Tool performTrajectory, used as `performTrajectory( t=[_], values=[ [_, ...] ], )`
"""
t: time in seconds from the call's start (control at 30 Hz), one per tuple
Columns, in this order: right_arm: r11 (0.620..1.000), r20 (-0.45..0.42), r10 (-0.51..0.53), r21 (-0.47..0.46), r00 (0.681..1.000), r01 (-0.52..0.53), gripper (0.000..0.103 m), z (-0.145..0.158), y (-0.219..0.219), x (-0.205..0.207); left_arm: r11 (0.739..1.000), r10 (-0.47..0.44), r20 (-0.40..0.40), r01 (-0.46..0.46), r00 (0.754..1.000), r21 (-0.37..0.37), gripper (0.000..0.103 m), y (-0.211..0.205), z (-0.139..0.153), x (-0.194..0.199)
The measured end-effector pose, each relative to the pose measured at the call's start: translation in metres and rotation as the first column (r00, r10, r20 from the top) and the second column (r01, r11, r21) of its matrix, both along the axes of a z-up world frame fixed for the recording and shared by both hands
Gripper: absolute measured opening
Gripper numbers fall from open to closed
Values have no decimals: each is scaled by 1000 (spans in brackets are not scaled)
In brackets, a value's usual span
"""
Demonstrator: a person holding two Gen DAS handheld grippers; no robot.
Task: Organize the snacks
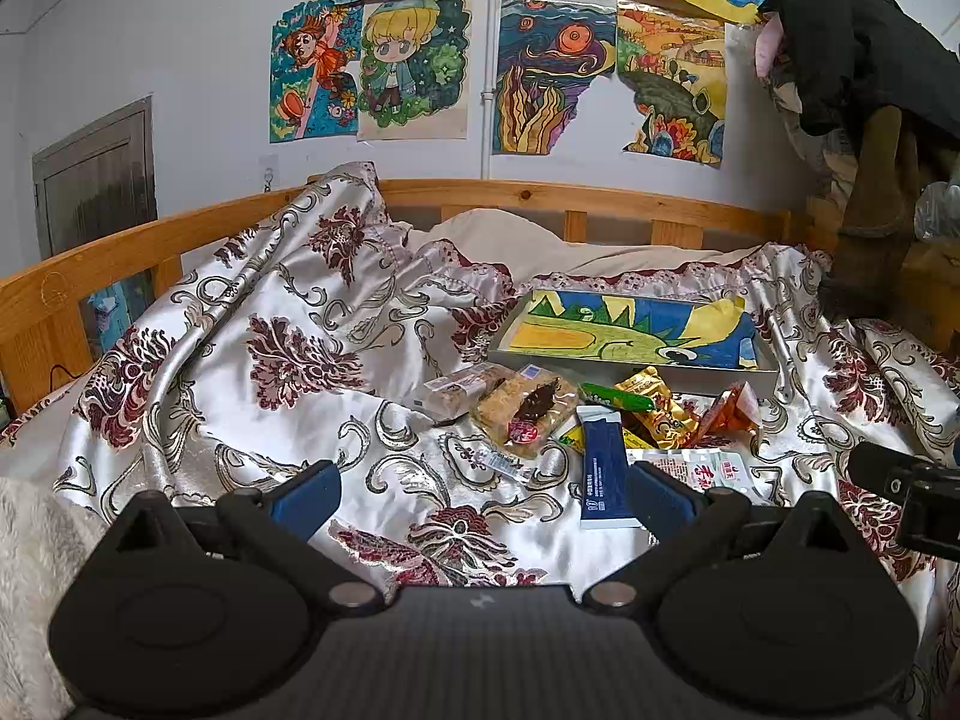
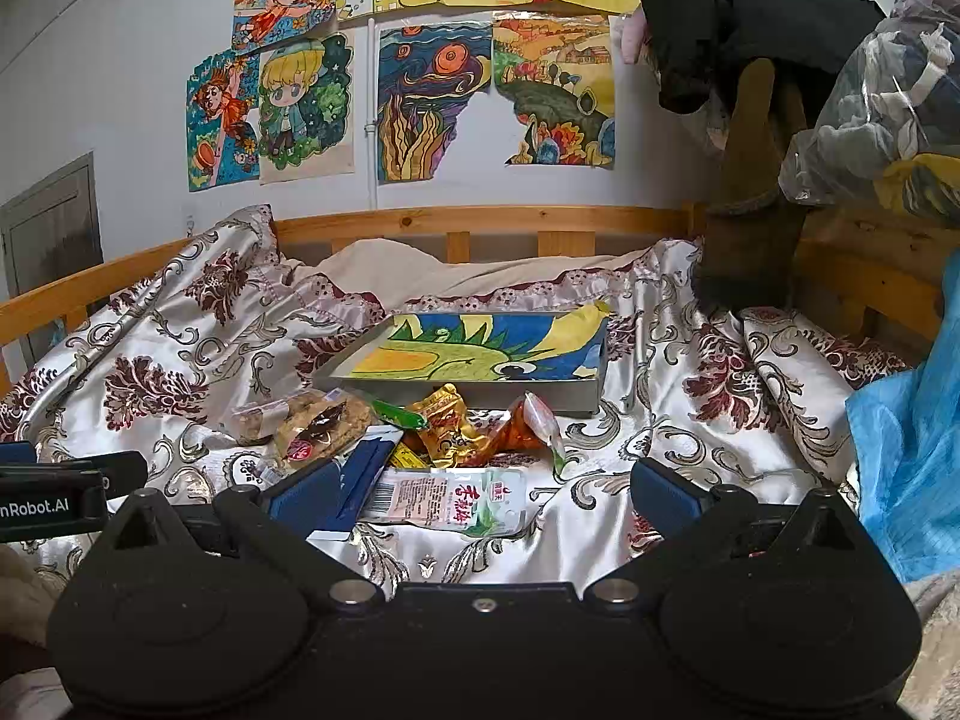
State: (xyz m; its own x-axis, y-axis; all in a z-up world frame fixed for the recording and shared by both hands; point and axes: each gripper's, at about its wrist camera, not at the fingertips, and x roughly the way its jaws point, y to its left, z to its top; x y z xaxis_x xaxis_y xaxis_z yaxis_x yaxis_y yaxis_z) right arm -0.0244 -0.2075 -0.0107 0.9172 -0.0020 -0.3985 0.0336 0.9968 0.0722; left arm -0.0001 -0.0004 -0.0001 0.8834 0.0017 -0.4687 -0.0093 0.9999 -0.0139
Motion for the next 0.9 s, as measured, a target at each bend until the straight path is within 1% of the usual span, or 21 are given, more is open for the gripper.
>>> performTrajectory(
  t=[0.57,0.8,0.9],
  values=[
    [1000,-2,1,7,1000,-1,102,0,1,0,1000,1,-1,-1,1000,-1,103,0,0,0],
    [999,-13,-7,42,1000,8,102,-1,5,-4,1000,3,-11,-3,1000,-1,103,-5,-1,2],
    [998,-36,4,70,999,-1,102,-2,-1,1,999,-18,-45,16,999,-29,103,0,-2,5]
  ],
)
